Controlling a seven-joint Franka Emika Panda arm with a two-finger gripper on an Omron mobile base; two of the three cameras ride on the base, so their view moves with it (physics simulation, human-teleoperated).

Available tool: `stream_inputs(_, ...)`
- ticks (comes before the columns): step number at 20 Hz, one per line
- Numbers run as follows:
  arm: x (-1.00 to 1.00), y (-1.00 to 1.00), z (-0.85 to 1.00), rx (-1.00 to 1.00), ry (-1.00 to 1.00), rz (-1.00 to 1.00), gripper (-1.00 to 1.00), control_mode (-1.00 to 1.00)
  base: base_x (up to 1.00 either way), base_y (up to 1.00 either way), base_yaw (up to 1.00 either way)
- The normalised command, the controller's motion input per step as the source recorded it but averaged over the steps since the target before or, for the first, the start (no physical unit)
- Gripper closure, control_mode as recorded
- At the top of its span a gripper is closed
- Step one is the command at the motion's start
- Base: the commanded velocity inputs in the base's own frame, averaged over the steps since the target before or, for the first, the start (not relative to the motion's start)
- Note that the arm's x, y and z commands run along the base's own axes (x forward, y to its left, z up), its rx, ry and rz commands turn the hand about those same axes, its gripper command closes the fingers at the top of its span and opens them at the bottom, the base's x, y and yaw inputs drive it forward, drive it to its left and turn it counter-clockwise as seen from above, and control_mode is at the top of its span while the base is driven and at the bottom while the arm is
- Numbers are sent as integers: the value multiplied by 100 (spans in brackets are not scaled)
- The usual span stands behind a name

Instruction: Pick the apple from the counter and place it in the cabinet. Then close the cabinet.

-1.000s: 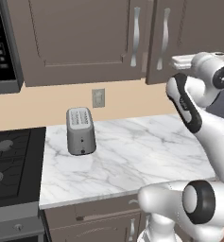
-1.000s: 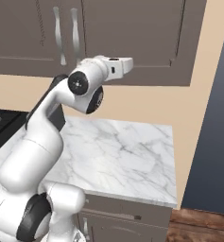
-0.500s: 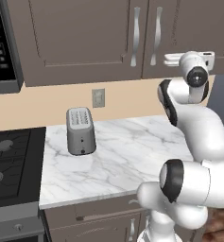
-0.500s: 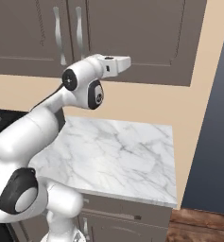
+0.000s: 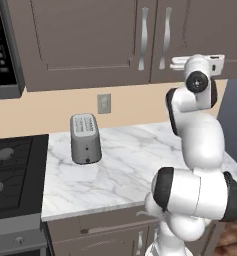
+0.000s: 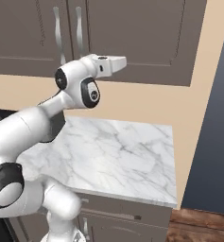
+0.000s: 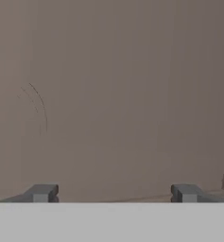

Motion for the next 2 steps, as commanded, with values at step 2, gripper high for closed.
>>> stream_inputs(2, -16, 0, 27, 0, 0, -5, -100, -100, 0, 0, 0)
